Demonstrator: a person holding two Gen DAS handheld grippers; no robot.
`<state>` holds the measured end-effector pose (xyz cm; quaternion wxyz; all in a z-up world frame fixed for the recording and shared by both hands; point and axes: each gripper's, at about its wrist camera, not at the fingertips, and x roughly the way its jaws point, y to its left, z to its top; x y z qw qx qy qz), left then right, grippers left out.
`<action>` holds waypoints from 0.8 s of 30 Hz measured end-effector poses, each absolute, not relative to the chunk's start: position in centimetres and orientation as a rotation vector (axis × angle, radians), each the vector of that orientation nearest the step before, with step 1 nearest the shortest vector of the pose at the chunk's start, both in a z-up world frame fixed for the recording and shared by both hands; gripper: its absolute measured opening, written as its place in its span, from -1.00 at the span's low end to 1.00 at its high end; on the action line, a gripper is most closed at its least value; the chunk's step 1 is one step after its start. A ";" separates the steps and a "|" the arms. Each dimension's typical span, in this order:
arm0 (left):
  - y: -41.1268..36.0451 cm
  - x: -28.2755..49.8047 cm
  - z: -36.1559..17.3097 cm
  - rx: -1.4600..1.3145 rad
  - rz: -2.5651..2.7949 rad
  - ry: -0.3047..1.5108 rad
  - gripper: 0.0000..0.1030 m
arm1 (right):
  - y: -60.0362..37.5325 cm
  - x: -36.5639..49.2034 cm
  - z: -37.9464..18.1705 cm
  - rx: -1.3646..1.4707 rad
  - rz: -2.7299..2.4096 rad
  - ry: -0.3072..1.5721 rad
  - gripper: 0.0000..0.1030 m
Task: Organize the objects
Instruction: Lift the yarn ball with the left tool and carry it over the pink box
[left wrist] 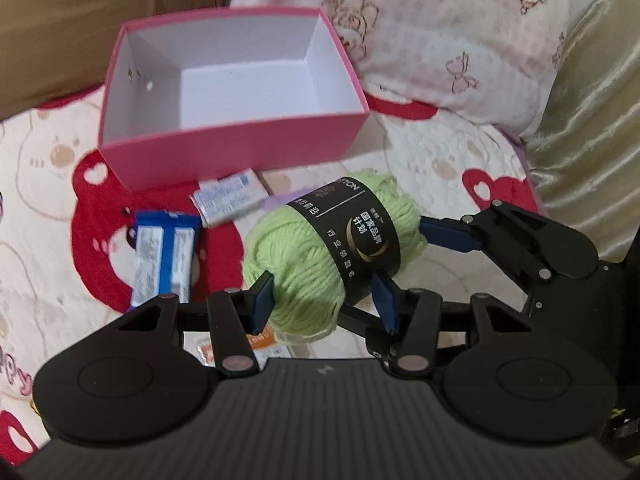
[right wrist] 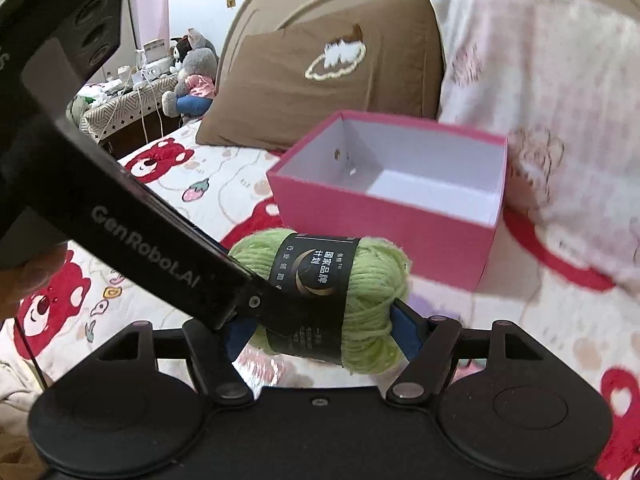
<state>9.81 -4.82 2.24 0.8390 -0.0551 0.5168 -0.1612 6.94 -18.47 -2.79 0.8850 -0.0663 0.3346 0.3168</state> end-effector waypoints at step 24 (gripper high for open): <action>0.4 18.1 8.2 -0.161 -0.288 0.985 -0.01 | -14.3 16.1 3.3 -0.066 0.689 0.674 0.57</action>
